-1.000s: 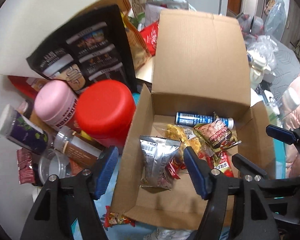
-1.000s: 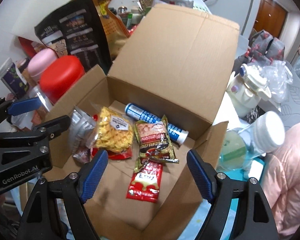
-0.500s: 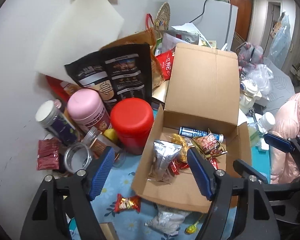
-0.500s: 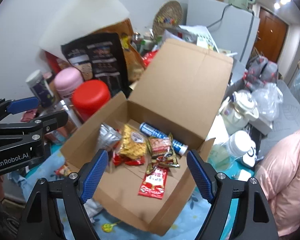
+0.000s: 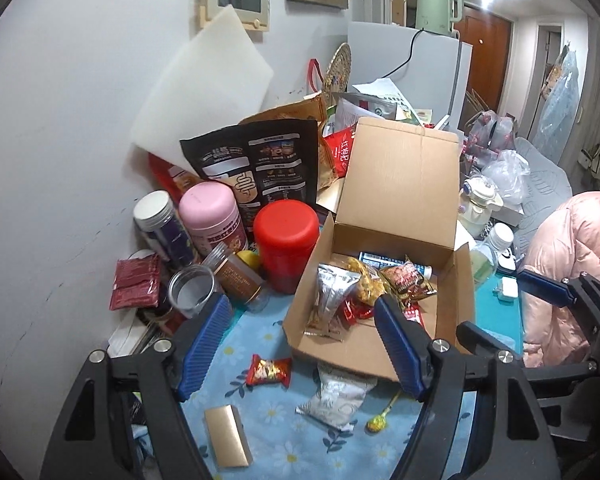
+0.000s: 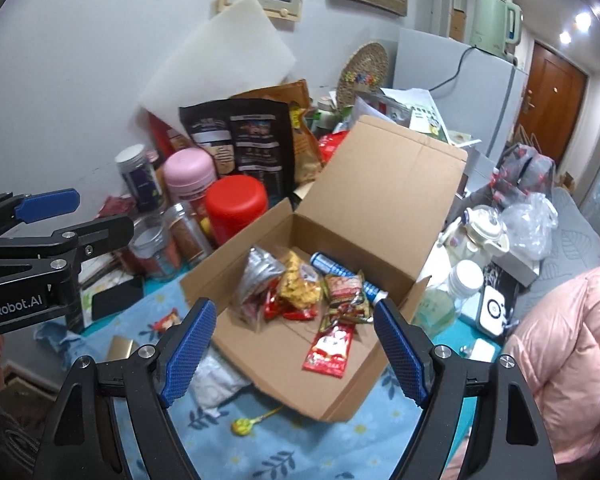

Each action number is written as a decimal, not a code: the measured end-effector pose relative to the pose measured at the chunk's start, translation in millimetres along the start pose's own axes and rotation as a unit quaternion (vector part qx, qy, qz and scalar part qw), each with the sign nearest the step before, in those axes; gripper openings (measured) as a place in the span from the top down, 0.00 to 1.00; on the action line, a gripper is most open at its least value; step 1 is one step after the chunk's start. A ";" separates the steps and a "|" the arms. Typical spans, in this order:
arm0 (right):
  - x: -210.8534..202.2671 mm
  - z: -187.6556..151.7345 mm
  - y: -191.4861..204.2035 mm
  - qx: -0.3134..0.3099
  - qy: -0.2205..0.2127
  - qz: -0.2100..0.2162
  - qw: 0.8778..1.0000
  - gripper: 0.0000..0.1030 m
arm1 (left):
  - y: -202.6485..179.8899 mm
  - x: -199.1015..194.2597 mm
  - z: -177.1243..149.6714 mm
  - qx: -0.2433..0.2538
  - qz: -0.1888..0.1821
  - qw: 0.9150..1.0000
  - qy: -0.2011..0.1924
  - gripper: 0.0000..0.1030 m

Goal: Organize snacks
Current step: 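Withdraw both tools from the box and move back over the table, then grasp the gold box with left tool while right tool reaches the lollipop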

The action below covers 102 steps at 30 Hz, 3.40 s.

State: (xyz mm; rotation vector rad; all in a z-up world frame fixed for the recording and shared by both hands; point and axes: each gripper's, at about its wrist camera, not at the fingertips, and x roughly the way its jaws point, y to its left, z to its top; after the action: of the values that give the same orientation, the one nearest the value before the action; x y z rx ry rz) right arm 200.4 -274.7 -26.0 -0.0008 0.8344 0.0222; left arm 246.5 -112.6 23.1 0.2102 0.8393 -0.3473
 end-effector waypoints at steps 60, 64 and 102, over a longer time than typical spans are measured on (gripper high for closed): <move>43.9 -170.9 81.5 0.016 0.098 0.050 0.994 0.29 | 90.2 12.2 -218.9 -0.140 0.029 0.985 0.092 0.27; 68.6 -175.9 76.9 0.044 0.113 0.037 0.992 0.33 | 96.3 39.5 -217.7 -0.132 0.026 0.985 0.106 0.27; 150.6 -184.1 64.5 0.108 0.171 0.026 0.979 0.74 | 92.1 147.9 -240.8 -0.064 0.002 0.977 0.202 0.57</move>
State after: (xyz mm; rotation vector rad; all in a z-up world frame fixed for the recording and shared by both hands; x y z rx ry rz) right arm 163.8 -209.0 -260.6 0.2274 1.1777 -0.0193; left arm 206.8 16.5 -241.6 0.1637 1.2578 -0.2482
